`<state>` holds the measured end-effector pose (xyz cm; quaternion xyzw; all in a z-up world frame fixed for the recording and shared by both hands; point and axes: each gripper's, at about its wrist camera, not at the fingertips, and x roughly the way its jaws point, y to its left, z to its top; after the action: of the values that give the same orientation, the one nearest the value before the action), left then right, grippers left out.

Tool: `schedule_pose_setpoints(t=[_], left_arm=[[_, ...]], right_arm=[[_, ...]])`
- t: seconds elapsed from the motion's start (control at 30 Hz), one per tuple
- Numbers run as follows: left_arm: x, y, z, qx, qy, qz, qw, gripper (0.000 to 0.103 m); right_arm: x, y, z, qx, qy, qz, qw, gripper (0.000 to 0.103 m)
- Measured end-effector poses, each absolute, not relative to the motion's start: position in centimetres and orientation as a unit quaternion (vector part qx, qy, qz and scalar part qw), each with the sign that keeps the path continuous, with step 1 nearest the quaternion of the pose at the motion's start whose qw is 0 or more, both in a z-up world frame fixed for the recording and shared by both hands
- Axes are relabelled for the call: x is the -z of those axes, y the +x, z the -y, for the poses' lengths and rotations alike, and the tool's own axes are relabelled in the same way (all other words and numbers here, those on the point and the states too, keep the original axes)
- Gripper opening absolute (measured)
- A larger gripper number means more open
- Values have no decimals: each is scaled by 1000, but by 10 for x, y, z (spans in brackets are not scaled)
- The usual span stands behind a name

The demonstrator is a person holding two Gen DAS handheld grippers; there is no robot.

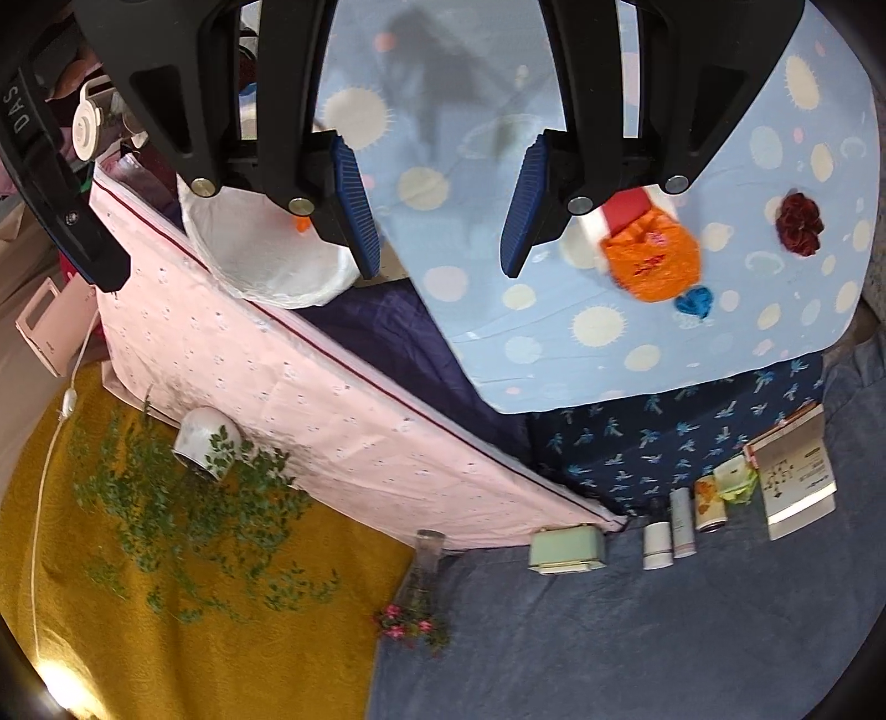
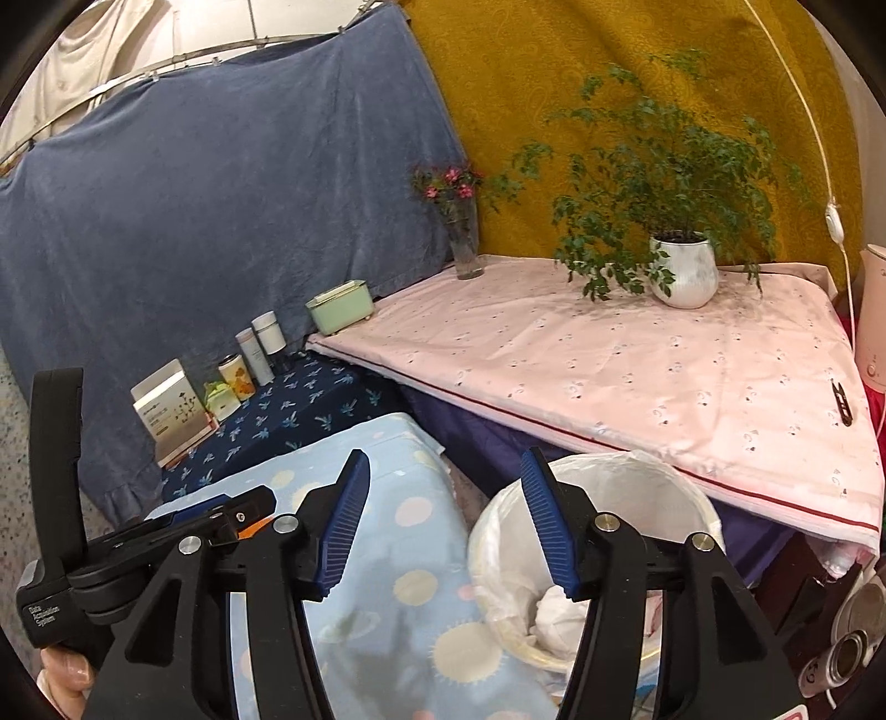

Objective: Collect trash
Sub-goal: 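Move both tools back over the scrunchie and orange bag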

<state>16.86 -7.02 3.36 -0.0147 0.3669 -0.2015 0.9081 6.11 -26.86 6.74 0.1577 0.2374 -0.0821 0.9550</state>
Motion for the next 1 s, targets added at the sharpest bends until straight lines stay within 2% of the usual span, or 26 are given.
schedule_pose_setpoints(t=[0.4,0.83,0.87,0.97,1.0], left_arm=[[-21,183,-18,124,-38,-376,918,43],[20,203,-125,21,-48,-407,912,43],[24,205,-133,16,-52,-411,910,46],[34,208,-155,-1,-58,-415,908,63],[37,209,-162,-6,-60,-415,908,64]], right_arm=[[-57,89,199,25,135,-267,954,56],[-27,125,109,-38,111,-313,942,56],[-24,129,103,-41,109,-317,941,56],[-15,138,87,-49,103,-328,938,56],[-13,142,83,-51,101,-332,937,56]])
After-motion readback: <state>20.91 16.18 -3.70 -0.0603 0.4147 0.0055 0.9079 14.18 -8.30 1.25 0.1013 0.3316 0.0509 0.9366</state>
